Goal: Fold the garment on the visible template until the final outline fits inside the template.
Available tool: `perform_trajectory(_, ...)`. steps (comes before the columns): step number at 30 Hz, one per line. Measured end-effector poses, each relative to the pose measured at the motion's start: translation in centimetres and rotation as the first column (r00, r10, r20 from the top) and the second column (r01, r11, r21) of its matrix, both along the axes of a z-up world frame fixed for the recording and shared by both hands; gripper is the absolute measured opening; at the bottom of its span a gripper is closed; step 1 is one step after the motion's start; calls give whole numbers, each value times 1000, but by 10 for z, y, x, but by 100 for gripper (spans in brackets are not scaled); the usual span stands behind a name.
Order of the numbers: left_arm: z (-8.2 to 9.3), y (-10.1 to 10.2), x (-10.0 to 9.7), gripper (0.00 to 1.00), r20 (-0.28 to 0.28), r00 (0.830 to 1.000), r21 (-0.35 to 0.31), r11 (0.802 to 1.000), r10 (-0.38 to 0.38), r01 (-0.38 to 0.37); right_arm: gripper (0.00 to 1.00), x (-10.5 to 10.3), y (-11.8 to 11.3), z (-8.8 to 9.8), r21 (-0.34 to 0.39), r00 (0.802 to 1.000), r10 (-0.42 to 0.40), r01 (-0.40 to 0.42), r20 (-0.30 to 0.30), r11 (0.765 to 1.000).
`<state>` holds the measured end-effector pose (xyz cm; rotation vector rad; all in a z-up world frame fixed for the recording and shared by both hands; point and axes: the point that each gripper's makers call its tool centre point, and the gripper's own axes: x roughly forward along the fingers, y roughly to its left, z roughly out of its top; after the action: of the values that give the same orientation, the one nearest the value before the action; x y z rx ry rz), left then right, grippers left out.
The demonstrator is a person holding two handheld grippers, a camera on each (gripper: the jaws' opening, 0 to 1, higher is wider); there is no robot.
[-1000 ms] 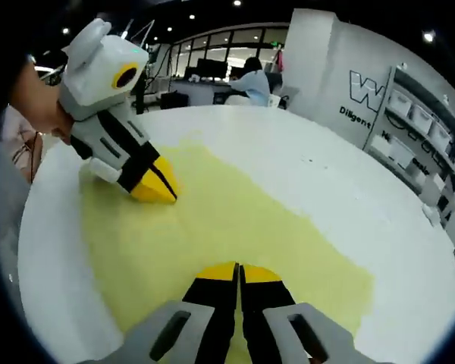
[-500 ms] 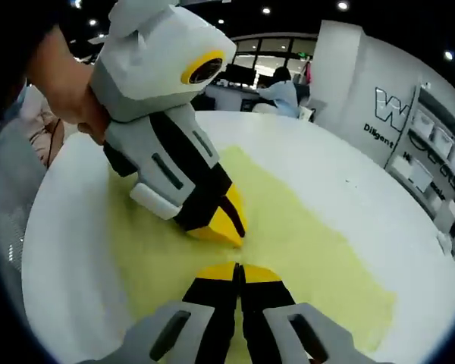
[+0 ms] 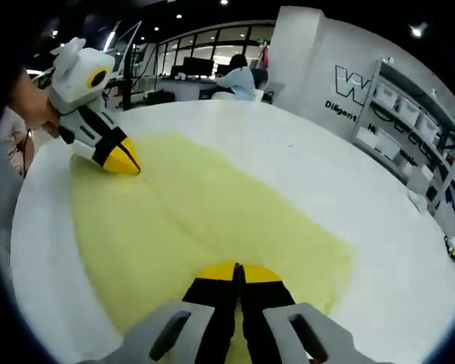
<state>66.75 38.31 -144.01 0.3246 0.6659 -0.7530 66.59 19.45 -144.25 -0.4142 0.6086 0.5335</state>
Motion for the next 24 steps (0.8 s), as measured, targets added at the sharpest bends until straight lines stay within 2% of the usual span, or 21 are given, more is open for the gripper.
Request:
perform_trajectory(3, 0, 4, 4, 2, -13, 999, 0, 999, 38, -38, 0, 0, -14, 2, 15, 1000, -30, 30, 8, 999)
perform_trajectory(4, 0, 3, 6, 1, -16, 998, 8, 999, 54, -54, 0, 0, -19, 3, -40, 1000, -11, 12, 25, 999)
perform_trajectory(6, 2, -9, 8, 0, 3, 999, 7, 999, 39, -39, 0, -3, -20, 3, -92, 999, 28, -25, 33, 995)
perform_trajectory(8, 7, -32, 5, 1, 10, 1000, -39, 999, 1, 0, 0, -3, -23, 3, -85, 999, 12, -10, 29, 996)
perform_trajectory(11, 11, -64, -1, 3, 22, 997, -67, 995, -75, 76, 0, -2, -34, 0, -105, 999, -31, 33, 15, 994)
perform_trajectory(12, 11, -75, -3, 4, 26, 994, -72, 992, -102, 103, 0, -2, -36, 1, -89, 999, -35, 37, 21, 995)
perform_trajectory(13, 9, -80, -4, 4, 23, 994, -71, 992, -106, 108, 0, -2, -36, 1, -71, 999, -48, 49, 13, 996)
perform_trajectory(15, 5, -89, -3, 5, 25, 992, -64, 990, -127, 128, 0, -3, -36, 1, -88, 999, -37, 38, 13, 995)
perform_trajectory(17, 3, -91, 0, 4, 21, 992, -55, 991, -122, 123, 0, -4, -37, 1, -104, 999, -31, 32, 11, 994)
perform_trajectory(20, 4, -76, 16, 6, 30, 999, -46, 998, -33, 34, 0, -5, -43, 0, -83, 999, -54, 54, 2, 995)
perform_trajectory(21, -1, -61, 22, 6, 34, 999, 7, 1000, -3, 2, 0, -6, -44, 0, -69, 998, -55, 55, 3, 996)
perform_trajectory(22, -3, -52, 25, 6, 40, 999, 32, 999, 8, -10, 0, -7, -45, 0, -72, 998, -56, 56, 1, 996)
perform_trajectory(23, 2, -52, 26, 6, 47, 999, -4, 1000, 9, -9, 0, -7, -47, -1, -78, 998, -56, 56, 1, 995)
perform_trajectory(24, 0, -44, 25, 5, 21, 999, -5, 1000, 30, -30, 0, -8, -49, 0, -73, 998, -60, 60, 1, 995)
